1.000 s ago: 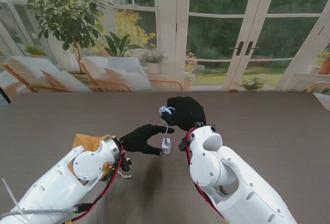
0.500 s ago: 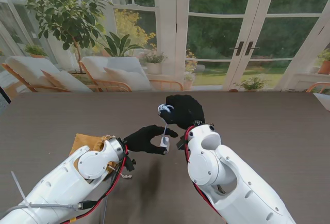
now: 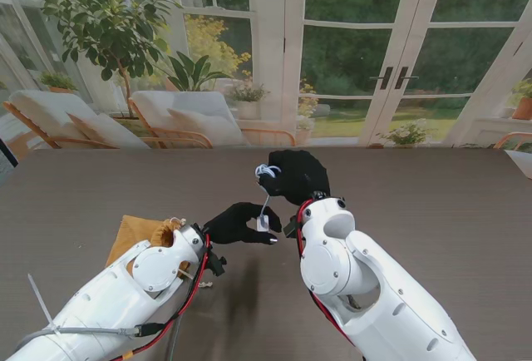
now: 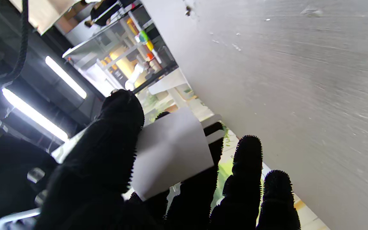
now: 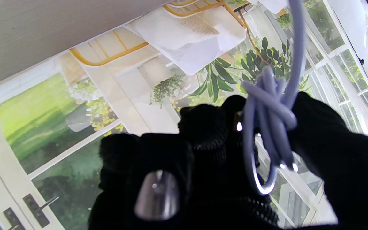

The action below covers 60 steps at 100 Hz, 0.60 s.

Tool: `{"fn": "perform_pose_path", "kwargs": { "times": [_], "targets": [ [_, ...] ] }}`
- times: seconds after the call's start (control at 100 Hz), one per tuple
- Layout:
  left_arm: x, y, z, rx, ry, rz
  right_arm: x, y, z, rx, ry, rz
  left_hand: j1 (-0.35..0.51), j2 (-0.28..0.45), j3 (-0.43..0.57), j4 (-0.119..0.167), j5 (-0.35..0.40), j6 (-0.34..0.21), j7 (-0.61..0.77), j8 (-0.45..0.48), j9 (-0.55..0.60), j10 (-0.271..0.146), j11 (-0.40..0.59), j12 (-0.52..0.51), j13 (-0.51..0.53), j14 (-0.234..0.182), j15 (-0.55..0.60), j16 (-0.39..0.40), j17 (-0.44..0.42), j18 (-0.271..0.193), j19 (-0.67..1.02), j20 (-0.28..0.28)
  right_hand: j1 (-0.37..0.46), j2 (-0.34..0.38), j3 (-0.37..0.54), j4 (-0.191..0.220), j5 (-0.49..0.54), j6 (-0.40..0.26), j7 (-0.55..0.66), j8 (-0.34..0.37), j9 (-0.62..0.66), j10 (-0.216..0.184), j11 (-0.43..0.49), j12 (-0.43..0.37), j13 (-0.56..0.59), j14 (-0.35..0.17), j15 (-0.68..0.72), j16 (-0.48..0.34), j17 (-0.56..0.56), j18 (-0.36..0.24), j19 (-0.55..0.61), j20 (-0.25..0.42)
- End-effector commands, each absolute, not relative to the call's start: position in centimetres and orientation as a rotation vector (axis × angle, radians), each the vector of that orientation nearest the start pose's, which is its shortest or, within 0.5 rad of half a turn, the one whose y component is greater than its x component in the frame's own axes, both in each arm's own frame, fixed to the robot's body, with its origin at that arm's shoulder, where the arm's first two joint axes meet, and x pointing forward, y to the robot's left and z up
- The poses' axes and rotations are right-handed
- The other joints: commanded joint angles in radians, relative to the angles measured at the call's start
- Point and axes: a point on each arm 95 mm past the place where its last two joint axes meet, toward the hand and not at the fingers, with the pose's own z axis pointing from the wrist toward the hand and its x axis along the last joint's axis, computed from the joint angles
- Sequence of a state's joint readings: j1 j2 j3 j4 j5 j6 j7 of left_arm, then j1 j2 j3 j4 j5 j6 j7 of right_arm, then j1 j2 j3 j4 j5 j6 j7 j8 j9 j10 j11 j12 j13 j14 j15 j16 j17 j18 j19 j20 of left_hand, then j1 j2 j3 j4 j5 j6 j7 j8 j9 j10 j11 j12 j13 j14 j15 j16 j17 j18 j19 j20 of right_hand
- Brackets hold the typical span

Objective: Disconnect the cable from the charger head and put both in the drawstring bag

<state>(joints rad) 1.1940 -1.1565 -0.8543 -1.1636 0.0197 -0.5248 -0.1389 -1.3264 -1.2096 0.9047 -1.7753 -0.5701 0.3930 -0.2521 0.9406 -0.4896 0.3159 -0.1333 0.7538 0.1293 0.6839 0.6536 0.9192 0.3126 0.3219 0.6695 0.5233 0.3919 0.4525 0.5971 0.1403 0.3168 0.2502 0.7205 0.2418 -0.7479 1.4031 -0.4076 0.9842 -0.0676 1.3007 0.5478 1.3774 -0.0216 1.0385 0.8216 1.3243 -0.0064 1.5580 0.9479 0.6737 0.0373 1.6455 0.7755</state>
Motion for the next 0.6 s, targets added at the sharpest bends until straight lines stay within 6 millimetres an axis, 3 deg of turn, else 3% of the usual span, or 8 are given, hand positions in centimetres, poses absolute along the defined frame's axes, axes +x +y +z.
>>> {"fn": "perform_pose_path", "kwargs": {
  "times": [0.0, 0.17, 0.23, 0.27, 0.32, 0.36, 0.44, 0.59],
  "targets": [
    [44.4, -8.5, -35.2, -1.831, 1.472, -2.410, 41.5, 12.8, -21.2, 1.441, 1.007, 1.896, 0.090, 0.153, -0.032, 0.043, 0.099, 0.001, 0.098, 0.005, 0.048, 0.040, 0.050, 0.078, 0.035, 0.050, 0.079, 0.051, 0.011, 0.018, 0.029, 0.049, 0.042, -0.028, 0.129, -0.009, 0.018, -0.038, 0.039, 0.027, 0.070, 0.075, -0.001, 0.017, -0.001, -0.192, 0.027, 0.014, 0.472, -0.056, 0.053, 0.055],
    [44.1, -8.5, -35.3, -1.910, 1.440, -2.420, 41.8, 12.5, -21.3, 1.427, 1.020, 1.883, 0.035, 0.211, 0.088, 0.024, 0.163, 0.114, 0.198, 0.171, 0.132, 0.093, 0.214, 0.377, 0.073, 0.165, 0.335, 0.222, 0.089, 0.070, 0.164, 0.304, 0.043, -0.028, 0.129, -0.009, 0.022, -0.041, 0.040, 0.028, 0.071, 0.076, 0.000, 0.018, -0.001, -0.192, 0.027, 0.014, 0.473, -0.055, 0.053, 0.055],
    [44.0, -8.5, -35.3, -1.916, 1.444, -2.416, 42.0, 12.3, -21.3, 1.418, 1.029, 1.878, 0.004, 0.221, 0.135, 0.023, 0.172, 0.166, 0.253, 0.236, 0.154, 0.109, 0.332, 0.523, 0.101, 0.204, 0.470, 0.312, 0.012, 0.063, 0.426, 0.429, 0.042, -0.027, 0.129, -0.009, 0.026, -0.042, 0.039, 0.028, 0.071, 0.077, 0.003, 0.020, -0.001, -0.193, 0.030, 0.016, 0.473, -0.056, 0.055, 0.056],
    [43.9, -8.5, -35.2, -1.917, 1.448, -2.412, 42.2, 12.1, -21.3, 1.404, 1.040, 1.874, -0.007, 0.225, 0.149, 0.025, 0.173, 0.183, 0.271, 0.254, 0.162, 0.113, 0.377, 0.564, 0.117, 0.216, 0.517, 0.342, -0.034, 0.056, 0.594, 0.410, 0.042, -0.027, 0.129, -0.008, 0.028, -0.043, 0.039, 0.028, 0.071, 0.078, 0.005, 0.022, -0.001, -0.194, 0.032, 0.016, 0.473, -0.057, 0.056, 0.056],
    [43.8, -8.4, -35.2, -1.915, 1.459, -2.401, 42.3, 11.9, -21.2, 1.377, 1.062, 1.869, -0.027, 0.221, 0.182, 0.027, 0.177, 0.209, 0.307, 0.271, 0.176, 0.119, 0.481, 0.633, 0.159, 0.241, 0.620, 0.404, -0.078, 0.053, 0.905, 0.252, 0.041, -0.026, 0.129, -0.008, 0.030, -0.045, 0.038, 0.028, 0.071, 0.077, 0.006, 0.022, -0.001, -0.195, 0.033, 0.017, 0.474, -0.058, 0.057, 0.057],
    [43.7, -8.2, -35.1, -1.907, 1.474, -2.387, 42.5, 11.7, -21.2, 1.350, 1.082, 1.865, -0.035, 0.223, 0.190, 0.031, 0.178, 0.215, 0.320, 0.274, 0.184, 0.117, 0.532, 0.659, 0.186, 0.249, 0.675, 0.431, -0.066, 0.060, 0.981, 0.217, 0.038, -0.024, 0.129, -0.008, 0.033, -0.050, 0.037, 0.029, 0.071, 0.075, 0.009, 0.024, -0.001, -0.199, 0.036, 0.019, 0.475, -0.063, 0.059, 0.058],
    [43.6, -8.0, -35.1, -1.897, 1.499, -2.360, 42.8, 11.3, -21.1, 1.302, 1.115, 1.861, -0.046, 0.228, 0.201, 0.037, 0.183, 0.226, 0.338, 0.280, 0.196, 0.123, 0.592, 0.685, 0.234, 0.266, 0.750, 0.464, -0.024, 0.089, 1.021, 0.206, 0.039, -0.024, 0.130, -0.008, 0.037, -0.053, 0.036, 0.030, 0.071, 0.077, 0.012, 0.025, -0.001, -0.201, 0.039, 0.020, 0.475, -0.066, 0.062, 0.059],
    [43.3, -7.7, -35.0, -1.886, 1.528, -2.321, 43.1, 10.7, -21.0, 1.188, 1.176, 1.857, -0.078, 0.249, 0.226, 0.054, 0.201, 0.246, 0.382, 0.315, 0.216, 0.126, 0.665, 0.717, 0.301, 0.283, 0.849, 0.504, 0.021, 0.120, 1.064, 0.263, 0.037, -0.022, 0.130, -0.007, 0.044, -0.064, 0.033, 0.032, 0.071, 0.078, 0.017, 0.028, -0.001, -0.205, 0.045, 0.024, 0.476, -0.074, 0.064, 0.061]
  ]
}}
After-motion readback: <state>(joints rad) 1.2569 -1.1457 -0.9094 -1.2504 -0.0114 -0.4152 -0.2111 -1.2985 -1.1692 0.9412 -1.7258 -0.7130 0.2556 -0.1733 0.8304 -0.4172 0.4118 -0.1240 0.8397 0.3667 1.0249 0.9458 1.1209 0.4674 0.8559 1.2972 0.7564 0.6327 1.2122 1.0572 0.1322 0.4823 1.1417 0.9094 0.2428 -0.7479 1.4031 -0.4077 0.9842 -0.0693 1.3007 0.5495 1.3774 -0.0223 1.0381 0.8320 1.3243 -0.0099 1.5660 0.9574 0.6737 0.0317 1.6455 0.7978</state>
